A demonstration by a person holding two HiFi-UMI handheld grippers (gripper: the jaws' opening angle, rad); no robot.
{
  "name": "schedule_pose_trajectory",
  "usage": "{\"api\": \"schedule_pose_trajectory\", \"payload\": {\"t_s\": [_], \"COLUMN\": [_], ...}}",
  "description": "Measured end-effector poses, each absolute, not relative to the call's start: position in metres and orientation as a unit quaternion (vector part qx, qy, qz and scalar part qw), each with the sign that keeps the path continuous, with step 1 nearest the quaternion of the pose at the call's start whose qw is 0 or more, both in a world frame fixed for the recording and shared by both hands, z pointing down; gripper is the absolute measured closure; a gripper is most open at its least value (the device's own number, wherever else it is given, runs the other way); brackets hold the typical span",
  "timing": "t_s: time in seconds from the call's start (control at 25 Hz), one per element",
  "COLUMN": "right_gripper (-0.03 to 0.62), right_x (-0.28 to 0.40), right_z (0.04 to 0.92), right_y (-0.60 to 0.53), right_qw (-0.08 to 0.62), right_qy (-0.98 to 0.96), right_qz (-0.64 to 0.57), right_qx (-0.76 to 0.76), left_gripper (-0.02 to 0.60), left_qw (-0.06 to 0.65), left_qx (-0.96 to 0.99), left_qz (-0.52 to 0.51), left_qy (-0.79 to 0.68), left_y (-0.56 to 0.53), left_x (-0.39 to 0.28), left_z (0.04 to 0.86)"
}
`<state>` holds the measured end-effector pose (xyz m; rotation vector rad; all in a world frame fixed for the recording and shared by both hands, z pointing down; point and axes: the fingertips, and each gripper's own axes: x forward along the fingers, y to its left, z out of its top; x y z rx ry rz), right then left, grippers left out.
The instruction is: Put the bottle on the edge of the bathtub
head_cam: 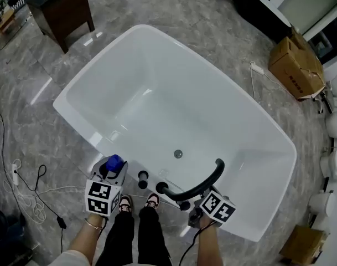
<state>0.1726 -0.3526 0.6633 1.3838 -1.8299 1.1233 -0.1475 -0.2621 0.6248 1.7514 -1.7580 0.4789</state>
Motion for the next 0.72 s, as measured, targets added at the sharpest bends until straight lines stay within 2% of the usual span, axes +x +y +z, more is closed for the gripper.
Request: {"api": "schedule_pose_trajectory", "payload": {"t_s": [0.72], "right_gripper": [0.568], "right_x": [0.188], "right_z": [0.685], "right_y": [-0.348], "right_qw": [0.291], "right_qy": [-0.67], "right_qz": [0.436], "right_qx": [0.525], "left_gripper": [0.413], "left_qw": [0.282], "left_qx": [0.684], "left_qz": [0.189], "left_qy": [-0.646], "left_y": [-0.28], "left_x": [-0.13], "left_z": [0.642]}}
